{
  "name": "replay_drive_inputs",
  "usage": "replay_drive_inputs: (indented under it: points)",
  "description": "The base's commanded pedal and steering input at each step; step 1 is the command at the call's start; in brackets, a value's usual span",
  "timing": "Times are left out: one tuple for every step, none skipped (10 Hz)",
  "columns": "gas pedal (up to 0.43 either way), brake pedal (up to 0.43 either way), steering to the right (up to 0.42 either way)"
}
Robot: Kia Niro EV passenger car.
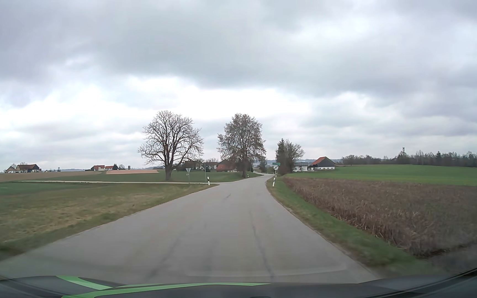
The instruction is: Follow the waypoints while adhering to traffic rules and regulations
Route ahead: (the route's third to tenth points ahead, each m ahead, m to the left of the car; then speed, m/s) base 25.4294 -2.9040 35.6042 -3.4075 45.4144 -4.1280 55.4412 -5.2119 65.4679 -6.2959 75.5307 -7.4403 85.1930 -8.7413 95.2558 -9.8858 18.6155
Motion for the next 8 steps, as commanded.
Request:
replay_drive_inputs:
  points:
    - [0.067,0.0,0.009]
    - [0.067,0.0,0.008]
    - [0.067,0.0,0.007]
    - [0.079,0.0,0.007]
    - [0.079,0.0,0.007]
    - [0.079,0.0,0.007]
    - [0.079,0.0,0.007]
    - [0.087,0.0,0.007]
